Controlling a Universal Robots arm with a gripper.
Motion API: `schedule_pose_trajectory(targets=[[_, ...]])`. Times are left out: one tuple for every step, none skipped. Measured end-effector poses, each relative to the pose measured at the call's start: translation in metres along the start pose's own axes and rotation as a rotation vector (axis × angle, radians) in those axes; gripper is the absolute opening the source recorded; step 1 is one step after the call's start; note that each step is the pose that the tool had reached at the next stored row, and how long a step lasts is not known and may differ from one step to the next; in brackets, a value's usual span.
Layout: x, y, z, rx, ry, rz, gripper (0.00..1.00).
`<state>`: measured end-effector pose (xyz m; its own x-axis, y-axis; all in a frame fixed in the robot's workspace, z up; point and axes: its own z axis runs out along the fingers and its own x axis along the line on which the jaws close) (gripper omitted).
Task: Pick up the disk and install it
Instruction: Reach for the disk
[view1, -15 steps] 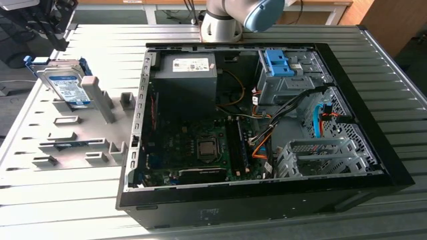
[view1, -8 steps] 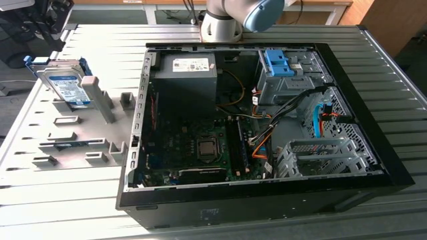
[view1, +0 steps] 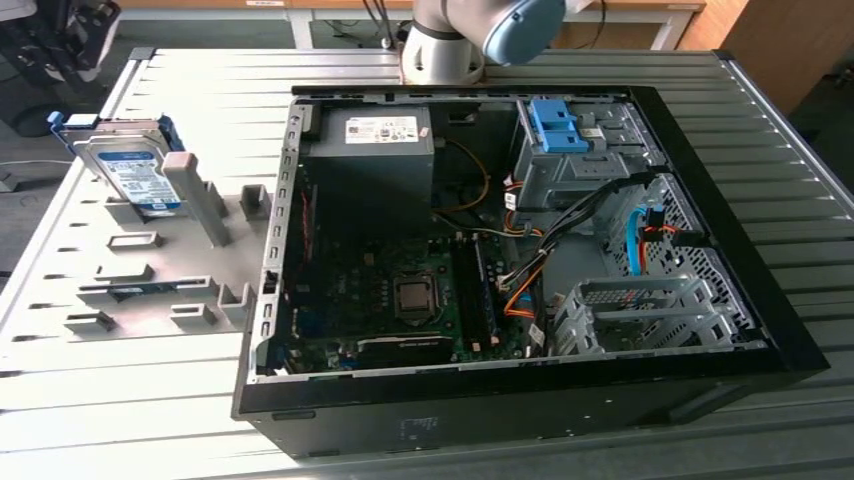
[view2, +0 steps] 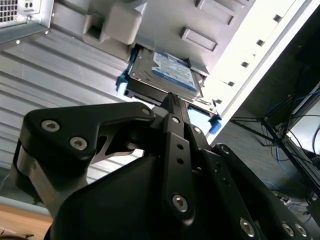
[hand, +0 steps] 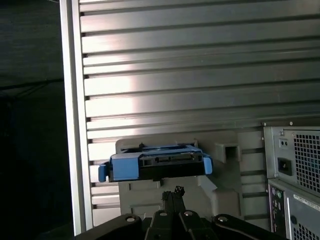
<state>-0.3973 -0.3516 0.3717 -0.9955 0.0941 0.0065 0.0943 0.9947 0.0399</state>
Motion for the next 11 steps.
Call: schedule_pose_trajectory(targets=[[0.0046, 0.0009, 0.0003, 0.0, 0.0, 0.0, 0.11], [0.0092, 0.0019, 0.0005, 0.0001, 0.0001, 0.0, 0.11], [0.0138, 0.0029, 0.0008, 0.0002, 0.0002, 0.0, 0.11], [0.0184, 0.0039, 0.0011, 0.0001, 0.0002, 0.0, 0.11], [0.023, 0.0048, 0.0013, 0.0001, 0.0002, 0.0, 0.11], [0.0279, 0.0055, 0.0016, 0.0001, 0.0001, 0.0, 0.11], [0.0316, 0.0057, 0.0017, 0.0001, 0.0002, 0.0, 0.11], [0.0336, 0.0057, 0.0017, 0.0001, 0.0002, 0.0, 0.11], [0.0337, 0.0056, 0.0017, 0.0001, 0.0001, 0.0, 0.11], [0.0338, 0.0056, 0.0017, 0.0001, 0.0001, 0.0, 0.11], [0.0339, 0.0056, 0.0017, 0.0001, 0.0002, 0.0, 0.11]])
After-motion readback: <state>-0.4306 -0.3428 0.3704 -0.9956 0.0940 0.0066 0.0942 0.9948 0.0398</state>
